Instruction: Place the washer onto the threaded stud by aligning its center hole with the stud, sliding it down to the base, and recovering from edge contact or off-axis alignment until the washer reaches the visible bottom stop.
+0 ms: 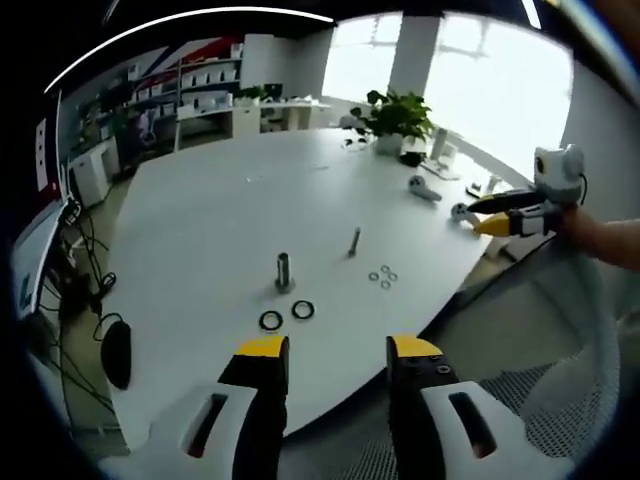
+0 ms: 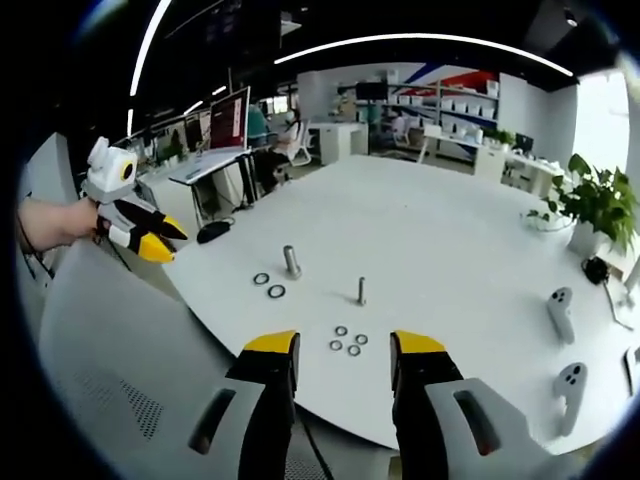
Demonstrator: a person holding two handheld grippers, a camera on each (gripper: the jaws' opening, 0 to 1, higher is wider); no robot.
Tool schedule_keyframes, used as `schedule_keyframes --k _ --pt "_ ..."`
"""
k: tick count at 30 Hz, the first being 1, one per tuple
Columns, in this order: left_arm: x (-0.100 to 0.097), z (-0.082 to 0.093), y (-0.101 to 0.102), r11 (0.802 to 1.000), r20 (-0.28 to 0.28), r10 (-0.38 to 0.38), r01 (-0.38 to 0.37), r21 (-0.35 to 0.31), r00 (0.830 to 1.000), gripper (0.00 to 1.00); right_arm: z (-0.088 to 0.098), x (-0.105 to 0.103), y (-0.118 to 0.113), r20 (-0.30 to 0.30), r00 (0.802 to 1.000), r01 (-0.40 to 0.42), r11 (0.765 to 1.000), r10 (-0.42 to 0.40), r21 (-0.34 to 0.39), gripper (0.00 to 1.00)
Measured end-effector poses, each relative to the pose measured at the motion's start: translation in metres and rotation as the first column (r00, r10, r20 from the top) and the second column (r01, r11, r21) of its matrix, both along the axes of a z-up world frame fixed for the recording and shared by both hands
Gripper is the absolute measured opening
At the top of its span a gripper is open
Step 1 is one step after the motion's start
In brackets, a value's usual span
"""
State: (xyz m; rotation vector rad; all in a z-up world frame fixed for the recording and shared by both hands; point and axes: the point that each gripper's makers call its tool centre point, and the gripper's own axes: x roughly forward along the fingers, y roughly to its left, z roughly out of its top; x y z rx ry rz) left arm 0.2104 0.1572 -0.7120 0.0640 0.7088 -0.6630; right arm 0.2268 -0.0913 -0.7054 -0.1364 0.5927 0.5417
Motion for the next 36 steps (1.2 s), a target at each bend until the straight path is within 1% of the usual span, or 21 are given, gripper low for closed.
schedule_keyframes --k 1,2,3,4,7,10,16,19,21,23,25,28,31,33,36 --pt "0.0 -0.002 0.0 1.0 -0.021 0.003 -0.004 -0.016 1.0 0.39 0.0 0.0 0.0 0.0 1.0 -0.001 1.0 0.001 0.0 0.38" --pt "-0.002 -0.007 0.0 1.0 -0.059 0.006 -0.008 -0.021 0.998 0.4 0.0 0.0 0.0 -0.001 1.0 -0.001 1.0 0.001 0.001 0.38" --pt "-0.002 -0.01 0.002 1.0 -0.074 0.013 -0.014 -0.018 0.997 0.41 0.0 0.0 0.0 0.0 1.0 -0.001 1.0 0.001 0.001 0.38" --pt "0.0 -0.011 0.004 1.0 -0.082 0.019 -0.021 -0.019 0.996 0.42 0.0 0.0 0.0 0.002 1.0 0.0 1.0 0.0 0.001 0.38" --pt "0.009 -0.01 0.009 0.998 -0.082 0.039 -0.042 -0.035 0.996 0.44 0.0 0.0 -0.002 0.003 1.0 0.008 1.0 -0.008 0.004 0.38" --pt "0.016 -0.013 0.012 0.999 -0.085 0.044 -0.046 -0.025 0.995 0.45 0.0 0.0 -0.002 0.0 1.0 0.005 1.0 -0.005 0.001 0.38" --pt "0.03 -0.022 0.012 1.0 -0.075 0.028 -0.026 0.017 0.997 0.46 -0.003 -0.001 -0.001 -0.01 1.0 -0.006 1.0 0.006 -0.006 0.38" --pt "0.035 -0.034 0.011 0.999 -0.091 0.017 -0.013 0.047 0.996 0.47 -0.003 0.0 -0.001 -0.013 1.0 -0.004 1.0 0.004 -0.006 0.37" --pt "0.038 -0.044 0.011 0.996 -0.108 -0.006 0.015 0.084 0.994 0.47 -0.003 0.0 -0.002 -0.014 1.0 -0.003 1.0 0.003 -0.006 0.37" --pt "0.043 -0.054 0.014 0.99 -0.108 -0.029 0.044 0.136 0.994 0.47 -0.003 0.0 -0.002 -0.014 1.0 -0.003 1.0 0.003 -0.007 0.37" --pt "0.048 -0.059 0.013 0.987 -0.109 -0.039 0.055 0.149 0.993 0.47 -0.004 0.0 -0.002 -0.015 1.0 -0.003 1.0 0.003 -0.005 0.37" --pt "0.054 -0.074 0.015 0.977 -0.143 -0.059 0.087 0.196 0.988 0.47 -0.003 0.0 -0.002 -0.013 1.0 -0.005 1.0 0.005 -0.006 0.36" --pt "0.061 -0.087 0.017 0.968 -0.172 -0.062 0.101 0.228 0.983 0.47 -0.004 0.0 -0.003 -0.016 1.0 -0.003 1.0 0.003 -0.006 0.36" --pt "0.06 -0.091 0.013 0.963 -0.196 -0.068 0.116 0.243 0.978 0.47 -0.004 0.001 -0.004 -0.014 1.0 -0.001 1.0 0.001 -0.006 0.36" --pt "0.066 -0.099 0.009 0.963 -0.218 -0.072 0.125 0.238 0.973 0.47 -0.004 0.001 -0.004 -0.016 1.0 0.0 1.0 0.0 -0.005 0.36"
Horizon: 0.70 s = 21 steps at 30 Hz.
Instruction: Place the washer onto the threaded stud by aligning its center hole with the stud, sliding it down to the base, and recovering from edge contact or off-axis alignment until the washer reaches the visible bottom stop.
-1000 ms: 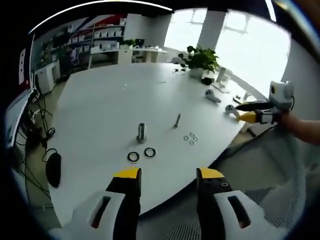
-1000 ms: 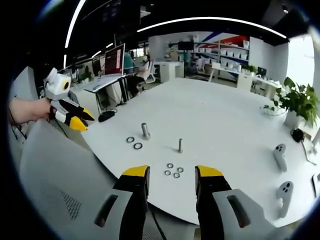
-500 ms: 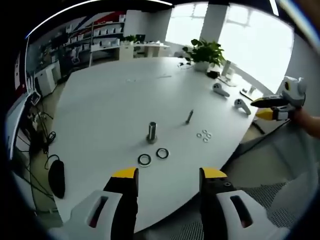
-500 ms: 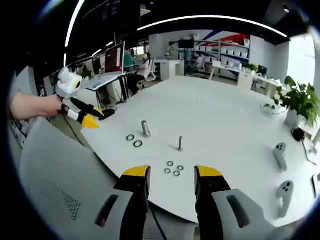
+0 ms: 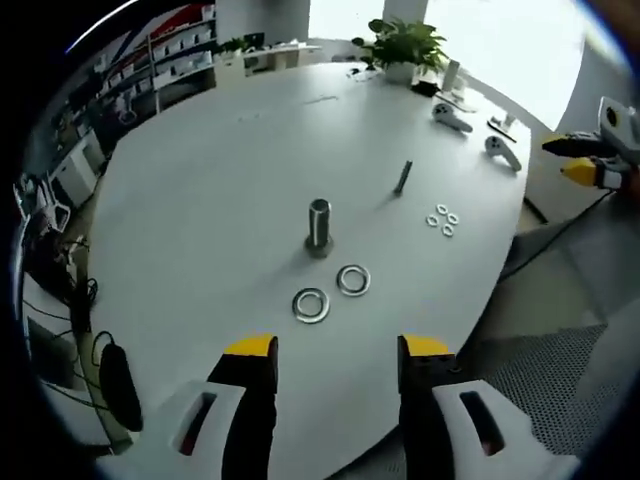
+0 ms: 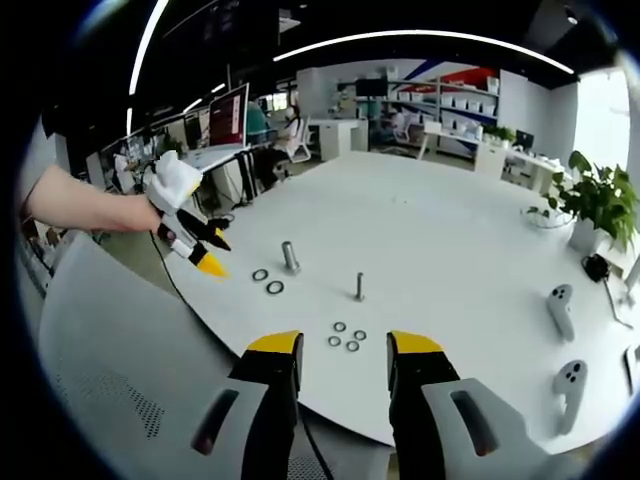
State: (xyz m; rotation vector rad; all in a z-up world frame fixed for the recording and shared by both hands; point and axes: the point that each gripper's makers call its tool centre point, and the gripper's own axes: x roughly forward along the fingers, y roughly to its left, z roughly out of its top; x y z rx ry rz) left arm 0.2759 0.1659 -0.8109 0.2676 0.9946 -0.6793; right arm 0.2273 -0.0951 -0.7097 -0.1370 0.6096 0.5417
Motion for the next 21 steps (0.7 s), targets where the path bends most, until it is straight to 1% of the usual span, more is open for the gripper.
schedule_keyframes --k 3,8,11,13,15,16,18,21 --pt "0.007 -0.013 -0.002 1.0 -0.036 -0.006 0.007 0.018 0.999 0.47 0.0 0.0 0.001 0.001 1.0 -0.003 1.0 0.003 -0.001 0.35" --pt "0.015 -0.023 -0.006 0.999 -0.054 -0.014 0.017 0.041 0.998 0.45 0.001 0.001 -0.001 0.005 1.0 0.009 1.0 -0.009 0.002 0.35" --pt "0.017 -0.033 -0.003 0.996 -0.086 -0.035 0.043 0.083 0.996 0.45 0.001 0.0 -0.001 0.005 1.0 0.006 1.0 -0.006 0.001 0.35" --pt "0.021 -0.038 -0.003 0.993 -0.088 -0.05 0.058 0.099 0.995 0.45 0.002 0.001 0.0 0.01 1.0 0.005 1.0 -0.005 0.002 0.35" --pt "0.023 -0.043 -0.002 0.991 -0.111 -0.054 0.067 0.117 0.992 0.45 0.003 0.001 -0.001 0.015 1.0 0.009 1.0 -0.009 0.005 0.35" --pt "0.027 -0.045 -0.001 0.991 -0.109 -0.048 0.06 0.116 0.993 0.45 0.004 0.001 -0.001 0.017 1.0 0.011 1.0 -0.012 0.006 0.34" --pt "0.029 -0.046 -0.003 0.992 -0.111 -0.044 0.057 0.116 0.993 0.45 0.004 0.002 -0.002 0.02 1.0 0.016 1.0 -0.017 0.008 0.34" --pt "0.029 -0.05 -0.005 0.99 -0.13 -0.049 0.065 0.124 0.99 0.44 0.004 0.002 -0.002 0.019 1.0 0.017 1.0 -0.017 0.007 0.34"
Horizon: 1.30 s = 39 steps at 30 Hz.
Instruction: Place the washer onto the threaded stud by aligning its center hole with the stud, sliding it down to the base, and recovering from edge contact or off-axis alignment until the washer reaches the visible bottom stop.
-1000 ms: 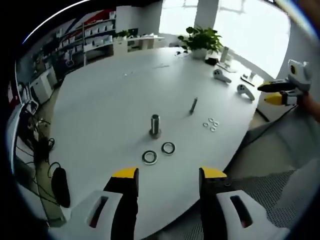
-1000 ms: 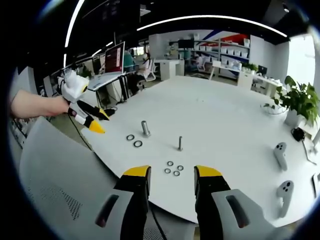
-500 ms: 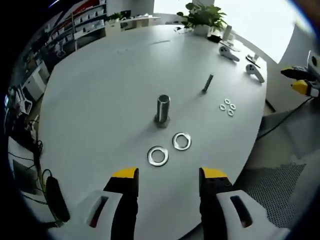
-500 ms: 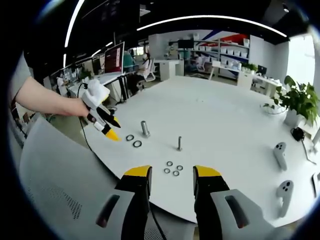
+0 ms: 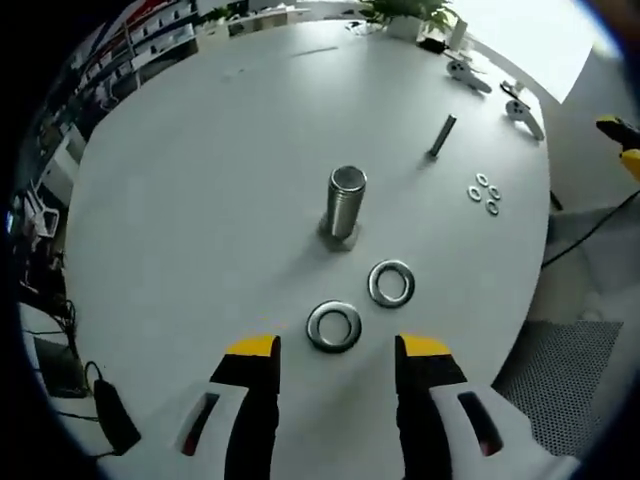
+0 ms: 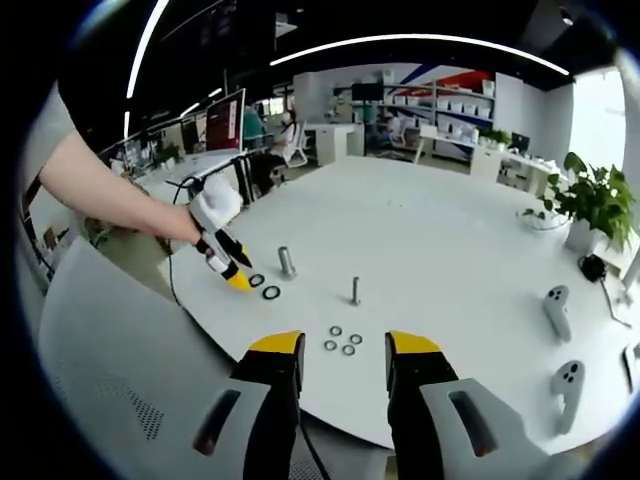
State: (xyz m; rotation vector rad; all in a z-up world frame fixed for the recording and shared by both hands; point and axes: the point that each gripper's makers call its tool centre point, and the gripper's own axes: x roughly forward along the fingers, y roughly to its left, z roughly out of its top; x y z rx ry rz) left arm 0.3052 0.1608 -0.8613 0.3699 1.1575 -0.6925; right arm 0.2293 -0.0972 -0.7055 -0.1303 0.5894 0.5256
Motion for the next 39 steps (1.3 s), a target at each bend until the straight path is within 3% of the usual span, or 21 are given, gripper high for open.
schedule_keyframes --k 6,10,11,14,16,20,22,32,34,39 --pt "0.002 0.001 -0.004 1.0 -0.013 0.0 0.0 -0.006 1.0 0.43 0.001 0.001 -0.001 0.002 1.0 0.008 1.0 -0.008 0.002 0.33" --pt "0.0 -0.005 -0.004 0.999 -0.033 -0.028 0.029 0.024 0.999 0.41 0.0 0.001 -0.001 -0.001 1.0 0.005 1.0 -0.005 -0.004 0.33" --pt "0.005 -0.005 -0.003 0.999 -0.006 -0.045 0.045 0.024 0.999 0.38 -0.001 0.001 -0.001 -0.003 1.0 0.005 1.0 -0.005 -0.005 0.33" --pt "0.009 -0.003 -0.009 0.999 -0.004 0.004 -0.004 -0.038 1.0 0.33 -0.001 0.001 -0.001 -0.002 1.0 0.002 1.0 -0.002 -0.006 0.33" --pt "0.01 -0.004 -0.008 0.999 0.009 -0.021 0.021 -0.028 1.0 0.29 -0.001 0.001 -0.001 -0.004 1.0 0.002 1.0 -0.002 -0.006 0.33" --pt "0.011 -0.006 -0.004 0.985 0.052 -0.168 0.165 0.057 0.984 0.22 -0.002 0.0 -0.001 -0.008 1.0 -0.002 1.0 0.002 -0.007 0.33" --pt "0.009 -0.006 -0.005 0.983 0.047 -0.177 0.174 0.067 0.983 0.22 -0.002 0.0 -0.001 -0.009 1.0 -0.003 1.0 0.003 -0.009 0.33" --pt "0.008 -0.008 -0.001 0.979 -0.045 -0.178 0.181 0.097 0.983 0.21 -0.002 0.0 -0.002 -0.008 1.0 0.003 1.0 -0.003 -0.011 0.33" --pt "0.005 -0.011 0.003 0.964 -0.1 -0.219 0.231 0.132 0.971 0.21 -0.002 0.001 -0.003 -0.006 1.0 0.005 1.0 -0.005 -0.01 0.33" --pt "0.008 -0.015 0.004 0.947 -0.103 -0.259 0.273 0.169 0.96 0.21 -0.001 0.001 -0.003 0.0 1.0 0.006 1.0 -0.006 -0.011 0.33"
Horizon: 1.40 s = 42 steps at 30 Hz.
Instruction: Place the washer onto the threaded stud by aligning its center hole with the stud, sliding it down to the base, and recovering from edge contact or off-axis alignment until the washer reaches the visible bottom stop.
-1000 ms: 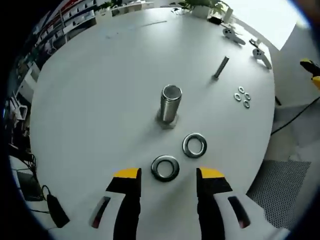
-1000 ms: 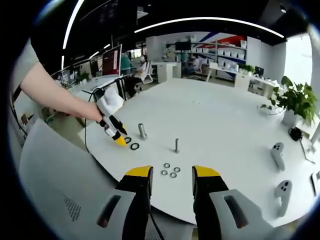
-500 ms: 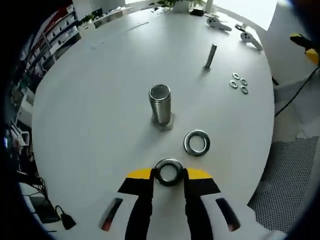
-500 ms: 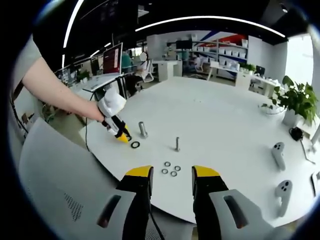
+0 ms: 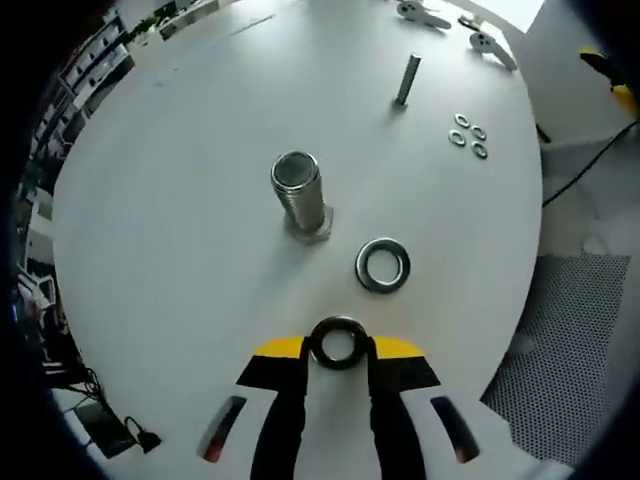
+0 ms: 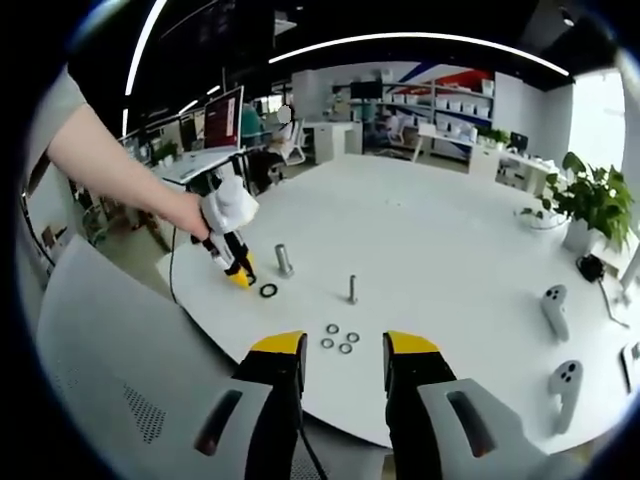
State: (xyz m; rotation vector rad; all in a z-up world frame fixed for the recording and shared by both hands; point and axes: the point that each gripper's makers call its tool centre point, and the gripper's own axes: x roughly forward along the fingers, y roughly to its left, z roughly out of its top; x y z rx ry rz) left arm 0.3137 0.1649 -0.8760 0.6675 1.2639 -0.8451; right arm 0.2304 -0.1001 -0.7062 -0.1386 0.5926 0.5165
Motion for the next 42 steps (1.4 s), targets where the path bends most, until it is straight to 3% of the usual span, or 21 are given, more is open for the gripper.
schedule_keyframes --k 2,7,11,18,20,23,27,33,35,38,40,42 --pt "-0.0008 -0.0003 0.0004 0.997 -0.001 -0.061 0.061 0.044 0.998 0.22 0.0004 0.0001 0.0 0.002 1.0 0.0 1.0 0.0 0.001 0.33" --pt "-0.0007 -0.0018 0.0005 0.996 -0.029 -0.063 0.064 0.055 0.998 0.23 0.0013 0.0002 0.0001 0.006 1.0 0.001 1.0 -0.001 0.002 0.32" --pt "-0.007 -0.0018 -0.0002 0.988 -0.028 -0.144 0.145 0.059 0.989 0.28 0.0024 0.0007 -0.0009 0.01 1.0 0.007 1.0 -0.007 0.005 0.32" --pt "-0.0079 -0.001 -0.0009 0.99 -0.014 -0.131 0.132 0.059 0.991 0.28 0.0025 0.0008 -0.0007 0.011 1.0 0.007 1.0 -0.007 0.003 0.32" --pt "-0.0077 -0.0011 -0.0008 0.99 -0.015 -0.126 0.126 0.06 0.992 0.28 0.0027 0.0006 -0.0003 0.012 1.0 0.006 1.0 -0.006 0.002 0.32" --pt "-0.0027 -0.0003 0.0011 0.998 -0.002 -0.054 0.054 0.039 0.999 0.22 0.0027 0.0007 -0.0007 0.013 1.0 0.007 1.0 -0.007 0.002 0.32" --pt "-0.005 -0.0022 0.0001 0.996 -0.001 -0.076 0.076 0.047 0.997 0.22 0.0032 0.0006 -0.0009 0.015 1.0 0.009 1.0 -0.009 0.003 0.32" --pt "-0.0039 -0.0017 0.0009 0.999 0.031 -0.035 0.034 0.02 0.999 0.21 0.0039 0.001 -0.0009 0.019 1.0 0.008 1.0 -0.008 0.004 0.32" --pt "-0.0041 -0.001 0.0005 1.0 0.042 0.0 0.0 -0.002 0.999 0.21 0.0041 0.0009 -0.001 0.019 1.0 0.009 1.0 -0.009 0.004 0.32" --pt "-0.0008 0.0012 -0.0004 0.985 0.085 0.142 -0.132 -0.113 0.986 0.21 0.0039 0.001 -0.0013 0.019 1.0 0.01 1.0 -0.011 0.004 0.32" --pt "-0.0036 0.0 0.0005 0.989 0.119 0.101 -0.087 -0.119 0.988 0.21 0.0039 0.001 -0.0013 0.018 1.0 0.011 1.0 -0.011 0.005 0.32" --pt "-0.0039 -0.0001 0.0014 0.987 0.118 0.113 -0.099 -0.123 0.987 0.21 0.004 0.0011 -0.001 0.019 1.0 0.01 1.0 -0.01 0.005 0.32"
